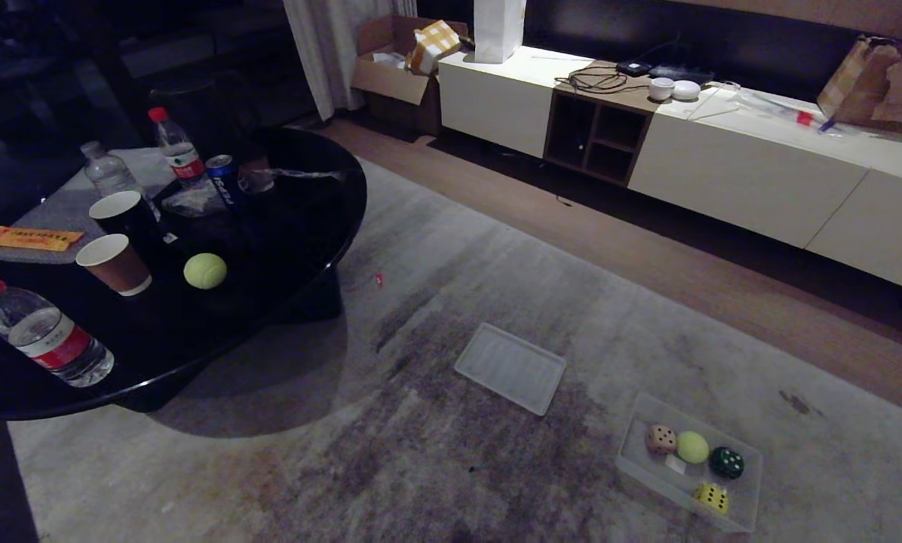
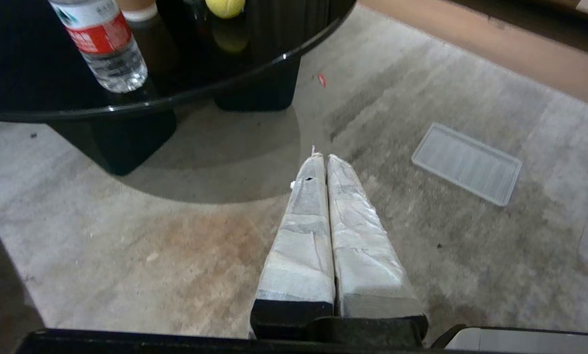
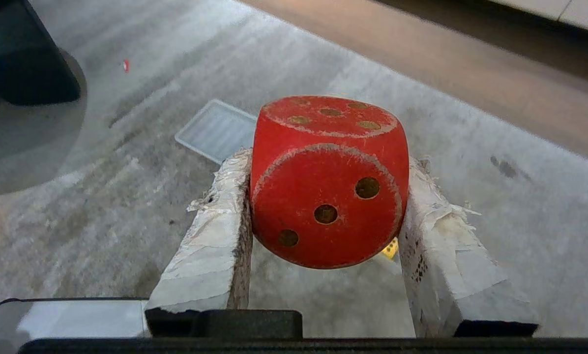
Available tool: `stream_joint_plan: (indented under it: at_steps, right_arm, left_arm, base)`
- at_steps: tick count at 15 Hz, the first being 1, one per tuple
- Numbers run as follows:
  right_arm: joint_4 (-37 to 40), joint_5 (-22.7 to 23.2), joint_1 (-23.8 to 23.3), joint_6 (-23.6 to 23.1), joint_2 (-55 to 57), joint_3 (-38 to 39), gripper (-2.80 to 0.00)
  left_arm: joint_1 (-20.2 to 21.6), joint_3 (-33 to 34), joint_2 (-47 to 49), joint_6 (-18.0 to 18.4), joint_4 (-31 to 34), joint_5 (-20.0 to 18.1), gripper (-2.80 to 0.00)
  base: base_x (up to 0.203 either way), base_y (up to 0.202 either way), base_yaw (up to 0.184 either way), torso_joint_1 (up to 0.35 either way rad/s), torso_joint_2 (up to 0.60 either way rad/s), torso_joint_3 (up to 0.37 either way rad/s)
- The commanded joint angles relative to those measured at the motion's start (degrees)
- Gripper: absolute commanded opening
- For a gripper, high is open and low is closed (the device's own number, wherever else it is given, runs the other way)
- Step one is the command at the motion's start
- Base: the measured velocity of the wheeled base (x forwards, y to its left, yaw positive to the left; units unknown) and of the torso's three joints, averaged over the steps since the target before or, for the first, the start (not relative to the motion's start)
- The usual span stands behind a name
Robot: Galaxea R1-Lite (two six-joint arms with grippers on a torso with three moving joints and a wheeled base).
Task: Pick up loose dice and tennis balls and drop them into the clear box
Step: Put the toys in the box
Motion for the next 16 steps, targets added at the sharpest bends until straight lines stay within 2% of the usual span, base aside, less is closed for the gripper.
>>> stream_joint_plan:
  at_steps: [1,16]
  right_arm:
    - [0.1,0.0,0.0,-0.1,0.1,0.0,-2.8]
    - [0.1,-0.1,0.0,0.0,0.1,0.0,-2.8]
  left_arm:
    - [0.0,0.1,0.1,0.0,0.0,0.0,-2.8]
    - [0.0,0.1,0.1,0.0,0.0,0.0,-2.8]
  base:
    - [0.0,0.0,0.0,-0.002,0.01,-0.194]
    - [0.0,0.0,0.0,0.002,0.0,-0.198]
